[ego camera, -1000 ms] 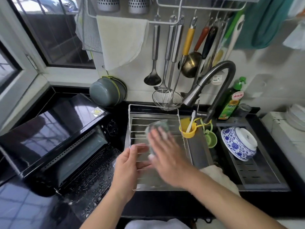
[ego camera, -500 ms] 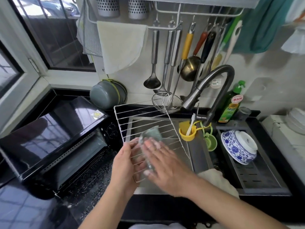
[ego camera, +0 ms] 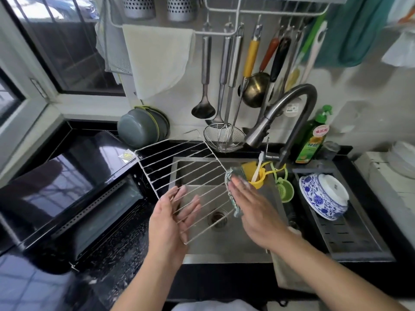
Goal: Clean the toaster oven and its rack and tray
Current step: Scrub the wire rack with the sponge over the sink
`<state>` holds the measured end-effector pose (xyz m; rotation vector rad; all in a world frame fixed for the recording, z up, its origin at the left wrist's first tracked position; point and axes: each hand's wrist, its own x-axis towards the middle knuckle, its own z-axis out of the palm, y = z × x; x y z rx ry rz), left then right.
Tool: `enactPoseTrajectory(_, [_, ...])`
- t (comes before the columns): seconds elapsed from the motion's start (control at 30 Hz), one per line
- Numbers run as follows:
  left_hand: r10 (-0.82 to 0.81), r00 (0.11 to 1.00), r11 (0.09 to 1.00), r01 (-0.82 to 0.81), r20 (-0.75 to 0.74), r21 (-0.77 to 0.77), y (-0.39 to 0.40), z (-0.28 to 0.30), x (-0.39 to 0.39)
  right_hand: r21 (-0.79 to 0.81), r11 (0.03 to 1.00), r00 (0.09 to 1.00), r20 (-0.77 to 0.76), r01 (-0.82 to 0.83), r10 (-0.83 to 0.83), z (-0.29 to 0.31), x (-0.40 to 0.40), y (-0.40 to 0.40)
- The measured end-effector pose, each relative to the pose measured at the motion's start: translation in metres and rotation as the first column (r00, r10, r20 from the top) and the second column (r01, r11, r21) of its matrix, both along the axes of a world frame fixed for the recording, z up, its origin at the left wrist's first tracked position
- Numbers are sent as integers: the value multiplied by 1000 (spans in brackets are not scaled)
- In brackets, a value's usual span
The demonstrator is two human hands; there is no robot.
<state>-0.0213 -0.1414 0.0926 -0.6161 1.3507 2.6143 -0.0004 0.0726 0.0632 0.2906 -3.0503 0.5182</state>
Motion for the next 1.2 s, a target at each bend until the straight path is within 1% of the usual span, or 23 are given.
enactPoseTrajectory(0.03, [18,1000,1000,-18,-14,-4,2,2,1,-213,970,992,-27,115,-124,-5,-4,-11])
enactPoseTrajectory(0.07, [39,999,999,-39,-24,-1,3,4,1,-480,834,955,31,272,-294,-7,-5,-24])
enactPoseTrajectory(0.1, [62,998,998,-62,-28,15,3,7,0,-721,542,874,184,431,-450,-3,-6,-34])
enactPoseTrajectory(0.13, [86,996,996,-85,-28,39,2,9,-1,-832,176,768,375,525,-519,2,-5,-40])
enactPoseTrajectory(0.17, [106,994,992,-104,-22,69,1,10,-3,-821,-164,673,548,547,-497,7,-5,-40])
enactPoseTrajectory(0.2, [121,992,988,-119,-16,102,-2,10,-5,-735,-409,634,675,540,-377,12,-5,-41])
enactPoseTrajectory(0.23, [128,992,983,-125,-12,133,-4,8,-6,-649,-548,661,719,528,-214,22,-5,-42])
enactPoseTrajectory(0.3, [127,992,977,-126,2,171,-5,2,-7,-552,-651,769,635,521,77,40,-1,-44])
enactPoseTrajectory(0.37, [123,992,972,-126,23,198,-2,-3,-6,-494,-696,821,514,520,248,47,-1,-42])
enactPoseTrajectory(0.4, [116,993,970,-119,30,212,-2,-5,-4,-454,-727,824,496,515,274,49,-2,-42])
enactPoseTrajectory(0.47, [95,995,969,-99,29,225,-3,-7,1,-420,-755,813,526,503,250,54,-4,-45])
enactPoseTrajectory(0.53, [75,997,970,-78,20,232,-4,-8,7,-507,-713,812,563,485,152,49,-6,-46])
enactPoseTrajectory(0.63, [38,999,966,-41,19,257,-4,-9,18,-682,-502,795,606,532,20,44,-15,-53])
enactPoseTrajectory(0.7, [7,1000,965,-9,8,262,0,-6,21,-735,-315,717,669,600,-197,47,-24,-57])
enactPoseTrajectory(0.73, [-5,1000,965,6,-2,261,2,-3,22,-743,-216,672,666,633,-324,49,-29,-57])
enactPoseTrajectory(0.8, [-23,1000,963,27,-21,267,7,2,22,-748,-101,614,607,656,-505,50,-37,-53])
enactPoseTrajectory(0.83, [-27,999,961,34,-29,274,8,4,22,-762,-102,607,581,639,-542,49,-40,-52])
enactPoseTrajectory(0.9, [-19,999,957,26,-28,288,10,8,21,-775,-143,628,592,615,-506,49,-43,-53])
enactPoseTrajectory(1.0, [61,998,934,-62,14,351,14,7,11,-792,-138,741,606,594,-289,43,-40,-77])
enactPoseTrajectory(1.07, [122,992,917,-127,38,379,17,6,-1,-775,-133,750,632,618,-196,32,-26,-105])
enactPoseTrajectory(1.13, [130,991,920,-132,28,369,17,9,-9,-767,-126,746,641,629,-182,32,-16,-115])
enactPoseTrajectory(1.17, [120,993,925,-118,16,361,18,12,-8,-768,-143,739,640,625,-208,33,-21,-108])
enactPoseTrajectory(1.2, [103,995,934,-100,9,344,18,14,-5,-767,-190,719,642,613,-266,36,-32,-96])
